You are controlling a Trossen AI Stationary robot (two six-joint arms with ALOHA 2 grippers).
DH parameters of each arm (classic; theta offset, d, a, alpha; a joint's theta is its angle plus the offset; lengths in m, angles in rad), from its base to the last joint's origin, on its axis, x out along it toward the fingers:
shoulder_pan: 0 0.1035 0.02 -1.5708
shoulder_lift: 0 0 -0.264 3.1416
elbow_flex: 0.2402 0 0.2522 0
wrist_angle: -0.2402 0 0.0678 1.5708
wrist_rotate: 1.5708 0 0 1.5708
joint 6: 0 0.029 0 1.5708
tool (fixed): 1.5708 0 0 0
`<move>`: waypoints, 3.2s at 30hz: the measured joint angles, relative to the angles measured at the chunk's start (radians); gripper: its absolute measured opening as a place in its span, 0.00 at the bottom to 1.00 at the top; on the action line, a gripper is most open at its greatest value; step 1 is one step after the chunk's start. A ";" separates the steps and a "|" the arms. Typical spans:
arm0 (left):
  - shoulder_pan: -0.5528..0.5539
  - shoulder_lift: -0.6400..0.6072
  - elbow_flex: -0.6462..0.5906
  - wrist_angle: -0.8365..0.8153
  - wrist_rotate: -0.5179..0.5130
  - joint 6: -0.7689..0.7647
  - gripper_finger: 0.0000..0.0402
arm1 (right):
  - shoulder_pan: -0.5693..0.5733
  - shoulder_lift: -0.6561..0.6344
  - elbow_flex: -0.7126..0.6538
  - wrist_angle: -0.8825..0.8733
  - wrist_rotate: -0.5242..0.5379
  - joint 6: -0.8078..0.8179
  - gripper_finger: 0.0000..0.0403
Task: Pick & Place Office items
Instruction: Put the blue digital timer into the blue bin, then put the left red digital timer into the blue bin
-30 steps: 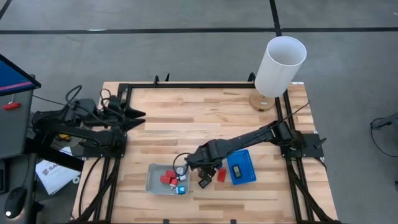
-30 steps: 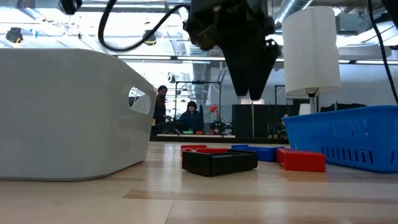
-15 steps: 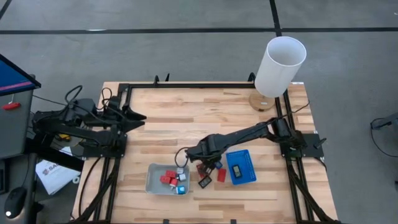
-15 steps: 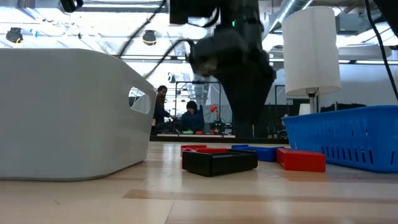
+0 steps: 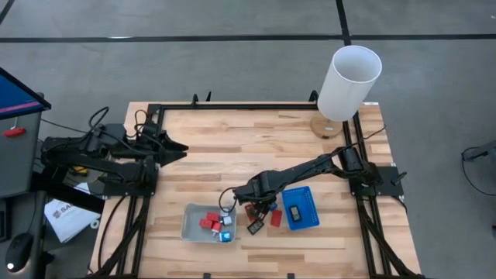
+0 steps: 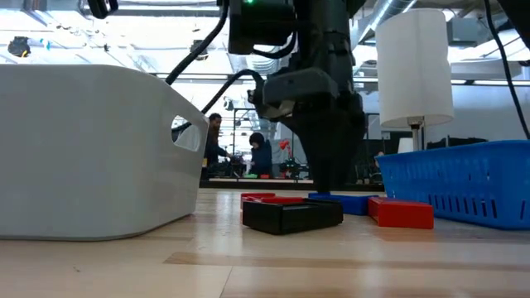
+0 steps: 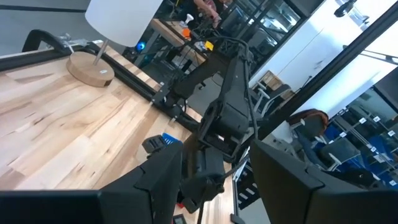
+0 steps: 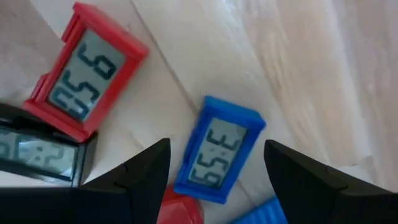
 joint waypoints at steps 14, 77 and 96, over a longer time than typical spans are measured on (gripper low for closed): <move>0.000 0.035 0.000 0.066 -0.001 -0.005 0.46 | 0.000 0.000 -0.061 0.087 0.000 -0.003 0.57; 0.000 0.035 0.001 0.066 -0.001 0.008 0.46 | 0.255 -0.499 -0.551 0.087 0.002 1.024 0.38; 0.000 0.091 0.001 0.074 -0.009 -0.005 0.46 | 0.208 -0.555 -0.517 0.169 0.114 0.842 0.58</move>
